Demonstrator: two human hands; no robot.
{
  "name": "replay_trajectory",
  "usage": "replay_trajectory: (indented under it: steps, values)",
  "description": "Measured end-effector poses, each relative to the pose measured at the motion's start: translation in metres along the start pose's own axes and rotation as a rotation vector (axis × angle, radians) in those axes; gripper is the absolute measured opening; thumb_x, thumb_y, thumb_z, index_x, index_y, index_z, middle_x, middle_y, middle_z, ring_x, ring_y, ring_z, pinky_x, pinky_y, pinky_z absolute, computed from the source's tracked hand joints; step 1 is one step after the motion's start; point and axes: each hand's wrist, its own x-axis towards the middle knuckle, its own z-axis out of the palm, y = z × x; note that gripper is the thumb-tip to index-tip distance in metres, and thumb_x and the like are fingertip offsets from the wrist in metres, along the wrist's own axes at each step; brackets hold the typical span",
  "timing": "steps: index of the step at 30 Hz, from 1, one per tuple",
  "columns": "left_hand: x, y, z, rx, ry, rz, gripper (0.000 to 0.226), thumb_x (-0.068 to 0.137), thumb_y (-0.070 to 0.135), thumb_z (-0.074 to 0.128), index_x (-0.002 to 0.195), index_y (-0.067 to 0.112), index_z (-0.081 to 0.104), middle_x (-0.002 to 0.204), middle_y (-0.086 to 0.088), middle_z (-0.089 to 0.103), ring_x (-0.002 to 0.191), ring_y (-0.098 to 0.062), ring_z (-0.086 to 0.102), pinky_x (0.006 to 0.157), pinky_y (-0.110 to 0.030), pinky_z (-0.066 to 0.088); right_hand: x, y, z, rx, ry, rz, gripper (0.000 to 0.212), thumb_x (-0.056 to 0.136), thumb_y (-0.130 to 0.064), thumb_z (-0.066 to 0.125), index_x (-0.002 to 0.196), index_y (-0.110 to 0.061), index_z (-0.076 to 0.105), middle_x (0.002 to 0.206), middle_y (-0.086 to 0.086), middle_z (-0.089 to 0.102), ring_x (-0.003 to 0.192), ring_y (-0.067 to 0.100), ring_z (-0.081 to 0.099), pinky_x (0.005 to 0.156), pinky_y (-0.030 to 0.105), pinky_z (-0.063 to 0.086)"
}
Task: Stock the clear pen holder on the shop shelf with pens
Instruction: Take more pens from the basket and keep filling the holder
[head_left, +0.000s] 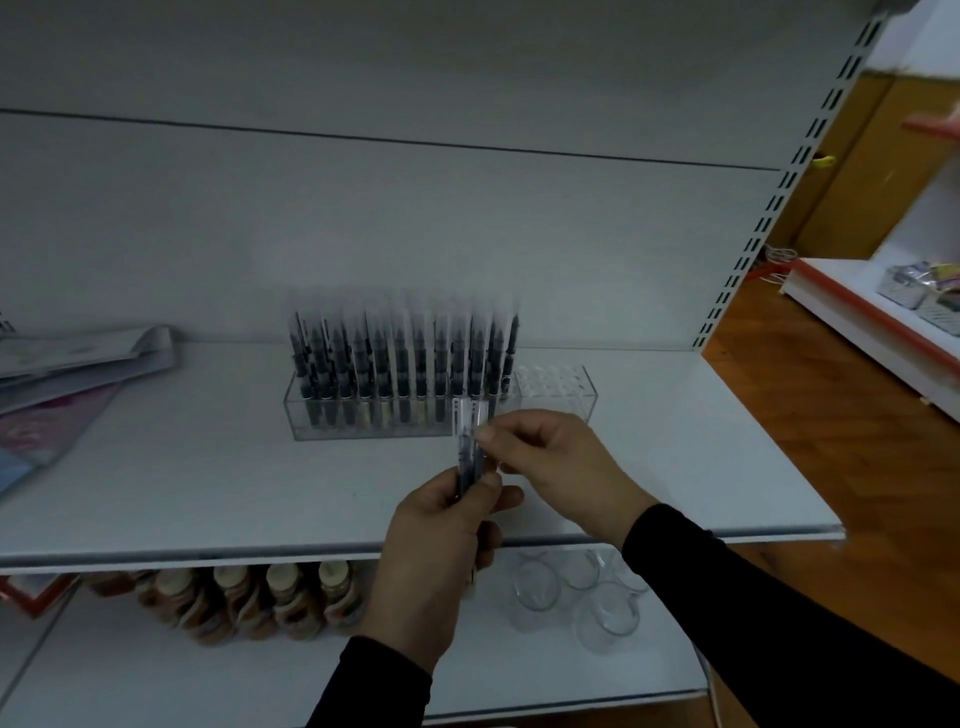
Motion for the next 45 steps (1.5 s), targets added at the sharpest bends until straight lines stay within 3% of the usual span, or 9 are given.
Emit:
replay_trajectory:
  steps: [6, 9, 12, 18, 23, 29, 32, 37, 45]
  values:
    - [0.005, -0.002, 0.000, -0.029, 0.058, -0.026, 0.013, 0.095, 0.024, 0.056, 0.095, 0.020, 0.069, 0.084, -0.002, 0.077, 0.070, -0.020, 0.064, 0.065, -0.028, 0.053, 0.004, -0.005, -0.007, 0.123, 0.101, 0.010, 0.012, 0.089, -0.020, 0.067, 0.079, -0.018, 0.074, 0.077, 0.000, 0.071, 0.077, 0.011, 0.064, 0.081, 0.028, 0.056]
    - [0.004, 0.000, -0.001, -0.046, 0.120, -0.034, 0.016, 0.095, 0.024, 0.055, 0.095, 0.016, 0.068, 0.085, -0.005, 0.076, 0.071, -0.022, 0.064, 0.064, -0.030, 0.052, 0.009, -0.013, -0.017, 0.227, 0.209, -0.007, 0.012, 0.091, -0.018, 0.065, 0.083, -0.013, 0.073, 0.077, 0.006, 0.071, 0.073, 0.015, 0.064, 0.074, 0.027, 0.059]
    - [0.004, 0.001, -0.004, -0.037, 0.159, -0.034, 0.016, 0.095, 0.022, 0.054, 0.097, 0.012, 0.067, 0.087, -0.009, 0.073, 0.066, -0.020, 0.059, 0.055, -0.027, 0.045, 0.014, -0.024, -0.030, 0.297, 0.327, -0.057, 0.015, 0.093, -0.016, 0.063, 0.082, -0.012, 0.072, 0.069, 0.000, 0.072, 0.066, 0.011, 0.065, 0.067, 0.021, 0.057]
    - [0.005, 0.000, -0.005, -0.010, 0.200, -0.026, 0.016, 0.095, 0.018, 0.051, 0.094, 0.008, 0.063, 0.076, -0.006, 0.070, 0.058, -0.018, 0.053, 0.047, -0.025, 0.035, 0.029, -0.033, -0.043, 0.019, 0.598, -0.266, 0.015, 0.095, -0.024, 0.059, 0.096, -0.014, 0.071, 0.084, -0.005, 0.073, 0.078, 0.007, 0.071, 0.077, 0.023, 0.058]
    - [0.008, 0.000, -0.007, -0.019, 0.226, -0.010, 0.015, 0.096, 0.016, 0.050, 0.094, 0.009, 0.062, 0.076, -0.006, 0.070, 0.059, -0.018, 0.054, 0.050, -0.027, 0.038, 0.044, -0.040, -0.041, -0.089, 0.620, -0.308, 0.013, 0.097, -0.026, 0.057, 0.097, -0.021, 0.069, 0.086, -0.011, 0.070, 0.084, 0.012, 0.070, 0.084, 0.029, 0.058]
    - [0.008, 0.002, -0.011, -0.023, 0.239, 0.003, 0.014, 0.095, 0.015, 0.050, 0.091, 0.009, 0.062, 0.072, -0.004, 0.069, 0.057, -0.018, 0.053, 0.049, -0.026, 0.036, 0.050, -0.040, -0.036, -0.266, 0.590, -0.335, 0.021, 0.097, -0.026, 0.056, 0.107, -0.015, 0.070, 0.088, -0.010, 0.068, 0.088, 0.011, 0.068, 0.088, 0.027, 0.054]
    - [0.008, 0.004, -0.012, -0.023, 0.242, 0.006, 0.014, 0.095, 0.016, 0.051, 0.090, 0.009, 0.062, 0.073, -0.003, 0.069, 0.058, -0.017, 0.053, 0.049, -0.026, 0.035, 0.052, -0.039, -0.033, -0.338, 0.562, -0.359, 0.023, 0.098, -0.026, 0.054, 0.104, -0.011, 0.071, 0.087, -0.005, 0.069, 0.086, 0.013, 0.069, 0.085, 0.026, 0.054]
    - [0.007, 0.004, -0.013, -0.028, 0.241, 0.016, 0.014, 0.095, 0.015, 0.051, 0.090, 0.009, 0.063, 0.070, -0.002, 0.069, 0.057, -0.017, 0.053, 0.049, -0.026, 0.036, 0.058, -0.030, -0.028, -0.468, 0.528, -0.400, 0.036, 0.099, -0.023, 0.051, 0.092, 0.009, 0.065, 0.083, 0.025, 0.068, 0.081, 0.036, 0.064, 0.078, 0.039, 0.049]
    - [0.007, 0.005, -0.013, -0.051, 0.241, 0.013, 0.014, 0.095, 0.015, 0.052, 0.089, 0.009, 0.063, 0.069, -0.003, 0.069, 0.057, -0.017, 0.052, 0.050, -0.027, 0.037, 0.062, -0.015, -0.022, -0.623, 0.474, -0.375, 0.039, 0.100, -0.022, 0.049, 0.074, 0.006, 0.057, 0.070, 0.021, 0.064, 0.069, 0.034, 0.060, 0.064, 0.031, 0.044]
